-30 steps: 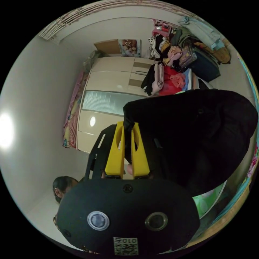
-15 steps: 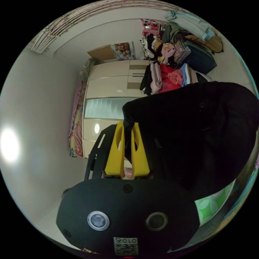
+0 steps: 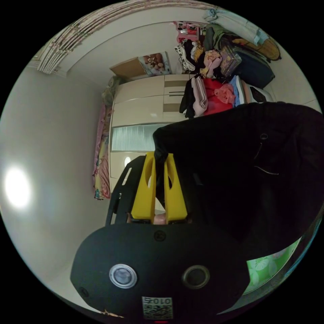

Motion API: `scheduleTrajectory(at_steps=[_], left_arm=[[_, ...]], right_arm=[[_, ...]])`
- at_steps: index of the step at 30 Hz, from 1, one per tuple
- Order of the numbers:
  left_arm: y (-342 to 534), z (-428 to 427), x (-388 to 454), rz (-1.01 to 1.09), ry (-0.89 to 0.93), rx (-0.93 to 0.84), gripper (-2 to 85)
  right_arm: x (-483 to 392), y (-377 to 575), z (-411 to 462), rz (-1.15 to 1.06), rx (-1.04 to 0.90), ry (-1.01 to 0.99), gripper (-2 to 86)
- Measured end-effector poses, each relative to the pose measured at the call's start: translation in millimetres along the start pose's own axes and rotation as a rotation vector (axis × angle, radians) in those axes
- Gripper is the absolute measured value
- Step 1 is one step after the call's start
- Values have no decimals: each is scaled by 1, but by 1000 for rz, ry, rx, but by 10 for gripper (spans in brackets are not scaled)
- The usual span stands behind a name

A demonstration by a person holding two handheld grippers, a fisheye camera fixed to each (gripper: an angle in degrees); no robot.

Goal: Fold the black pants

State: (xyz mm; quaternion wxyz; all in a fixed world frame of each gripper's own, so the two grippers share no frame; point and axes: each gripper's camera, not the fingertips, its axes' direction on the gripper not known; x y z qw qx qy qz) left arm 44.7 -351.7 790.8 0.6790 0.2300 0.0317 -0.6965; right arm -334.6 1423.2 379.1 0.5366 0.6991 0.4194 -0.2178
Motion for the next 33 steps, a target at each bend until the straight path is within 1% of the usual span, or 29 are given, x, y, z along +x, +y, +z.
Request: scheduleTrajectory(at_steps=[1, 2, 4, 7, 10, 11, 15, 18, 21, 24, 26, 27, 29, 30, 32, 33], left_arm=[[-3, 2, -5, -30, 32, -5, 111], [-5, 5, -10, -62, 87, -14, 120], [-6, 9, -15, -98, 139, -2, 131], [-10, 19, -24, -155, 134, 6, 145], [-18, 20, -32, -188, 214, 79, 152], [-23, 18, -33, -181, 217, 109, 151], [-41, 25, -38, -176, 212, 123, 131], [-54, 29, -40, -159, 171, 140, 93], [-67, 27, -29, -96, 87, 158, 74], [-84, 20, -3, 22, 11, 175, 72], [-98, 8, 33, 187, -76, 209, 72], [-103, 5, 44, 235, -108, 216, 72], [-132, -2, 83, 409, -228, 238, 72], [-143, -3, 91, 445, -253, 240, 72], [-196, -1, 120, 568, -342, 238, 72], [-210, 1, 126, 594, -360, 241, 72]], right_arm=[[2, -2, 1, 5, 5, 0, 27], [3, -3, 2, 8, 7, 0, 27], [5, -6, 5, 15, 13, 3, 27], [5, -10, 13, 13, 5, 16, 27], [6, -12, 19, 14, 3, 30, 27], [6, -12, 19, 14, 3, 30, 27], [10, -15, 25, 12, -1, 42, 27], [13, -16, 30, 11, -12, 56, 27], [14, -18, 36, 0, -23, 90, 27], [18, -20, 41, -4, -10, 88, 27], [20, -24, 45, -16, -12, 92, 28], [22, -27, 51, -21, -18, 98, 28], [28, -34, 65, -22, -28, 97, 29], [33, -41, 77, -21, -31, 88, 29], [40, -52, 97, -27, -30, 73, 31], [47, -61, 110, -38, -23, 71, 32]])
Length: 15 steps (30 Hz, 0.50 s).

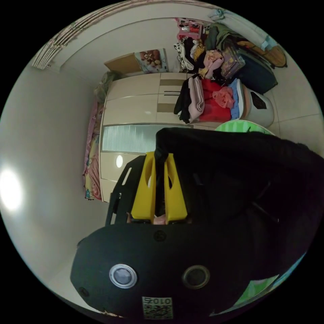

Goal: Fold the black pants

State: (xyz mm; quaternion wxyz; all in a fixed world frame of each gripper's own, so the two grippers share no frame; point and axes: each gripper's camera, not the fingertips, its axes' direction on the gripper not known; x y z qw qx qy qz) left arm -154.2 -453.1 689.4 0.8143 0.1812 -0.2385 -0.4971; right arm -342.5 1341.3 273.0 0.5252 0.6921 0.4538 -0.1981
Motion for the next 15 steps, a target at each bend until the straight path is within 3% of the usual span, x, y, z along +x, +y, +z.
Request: scheduleTrajectory(at_steps=[6, 9, 11, 15], left_arm=[[-142, 97, -52, 105, -143, -57, 73], [-183, 178, -102, 53, -290, -237, 74], [-189, 222, -141, -23, -221, -340, 74], [-189, 243, -187, -114, -179, -310, 74]], right_arm=[[90, -59, 79, 113, 23, 8, 52], [140, -61, 110, 225, -3, 134, 62], [154, -56, 123, 200, -52, 161, 62], [161, -39, 122, 119, -37, 109, 50]])
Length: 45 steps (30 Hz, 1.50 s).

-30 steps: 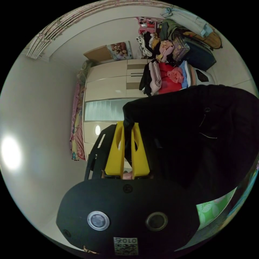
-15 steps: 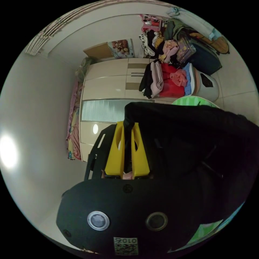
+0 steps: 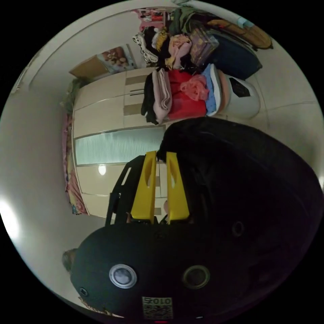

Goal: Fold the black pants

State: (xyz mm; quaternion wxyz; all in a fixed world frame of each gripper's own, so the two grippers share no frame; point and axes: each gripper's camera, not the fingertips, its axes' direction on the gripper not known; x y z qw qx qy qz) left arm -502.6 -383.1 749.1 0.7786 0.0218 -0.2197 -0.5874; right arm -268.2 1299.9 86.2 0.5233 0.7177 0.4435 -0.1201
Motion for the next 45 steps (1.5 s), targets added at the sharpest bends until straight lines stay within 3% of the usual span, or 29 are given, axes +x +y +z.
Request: scheduleTrajectory(at_steps=[4, 9, 10, 12, 14, 20, 22, 25, 28, 31, 34, 37, 45], left_arm=[[-25, 23, -32, -20, 65, -17, 73], [-66, 40, -26, 106, -67, -43, 72], [-71, 47, -23, 134, -86, -71, 72], [-73, 59, -20, 213, 97, -192, 70], [-55, 51, -29, 237, 292, -187, 66], [17, 14, -76, 312, 330, -120, 34], [29, 1, -105, 261, 401, -58, 19], [26, -22, -155, 120, 302, 48, 5], [25, -50, -189, -18, 383, 111, 2], [54, -98, -193, 44, 311, 159, 0], [106, -119, -198, 153, 192, 58, -1], [158, -121, -213, 197, -12, -59, -1], [211, -106, -189, 303, -250, -114, -3]], right_arm=[[-20, 23, 3, -186, -68, -128, 34], [-57, 69, 26, -332, -194, -239, 28], [-64, 90, 38, -371, -276, -222, 27], [-70, 131, 62, -433, -433, -130, 28], [-71, 179, 82, -488, -559, -17, 30], [-46, 356, 129, -490, -734, 256, 37], [-31, 425, 145, -415, -757, 314, 36], [-20, 510, 174, -343, -792, 346, 33], [-14, 579, 205, -319, -826, 411, 36], [-12, 635, 233, -311, -852, 391, 60], [-12, 683, 256, -304, -872, 379, 72], [-11, 721, 271, -314, -857, 429, 69], [12, 756, 349, -341, -909, 257, 40]])
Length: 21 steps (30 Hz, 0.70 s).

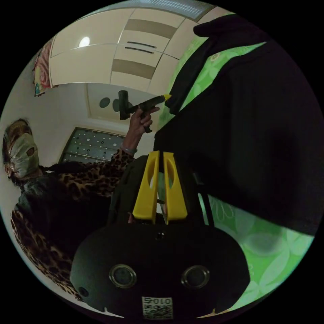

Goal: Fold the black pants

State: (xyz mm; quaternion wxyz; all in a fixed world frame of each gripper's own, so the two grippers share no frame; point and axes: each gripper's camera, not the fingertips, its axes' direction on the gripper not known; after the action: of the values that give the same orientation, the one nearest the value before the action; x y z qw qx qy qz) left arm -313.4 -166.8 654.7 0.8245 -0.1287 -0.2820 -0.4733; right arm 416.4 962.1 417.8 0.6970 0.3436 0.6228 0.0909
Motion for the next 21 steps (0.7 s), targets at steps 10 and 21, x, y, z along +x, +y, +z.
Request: scheduleTrajectory(at_steps=[10, 21], left_arm=[[18, 12, -66, -139, -376, -110, -4], [44, -31, -220, -311, -169, -109, -3]], right_arm=[[2, -4, 60, 27, -27, 37, 24], [-54, -28, 151, 98, 134, 216, 29]])
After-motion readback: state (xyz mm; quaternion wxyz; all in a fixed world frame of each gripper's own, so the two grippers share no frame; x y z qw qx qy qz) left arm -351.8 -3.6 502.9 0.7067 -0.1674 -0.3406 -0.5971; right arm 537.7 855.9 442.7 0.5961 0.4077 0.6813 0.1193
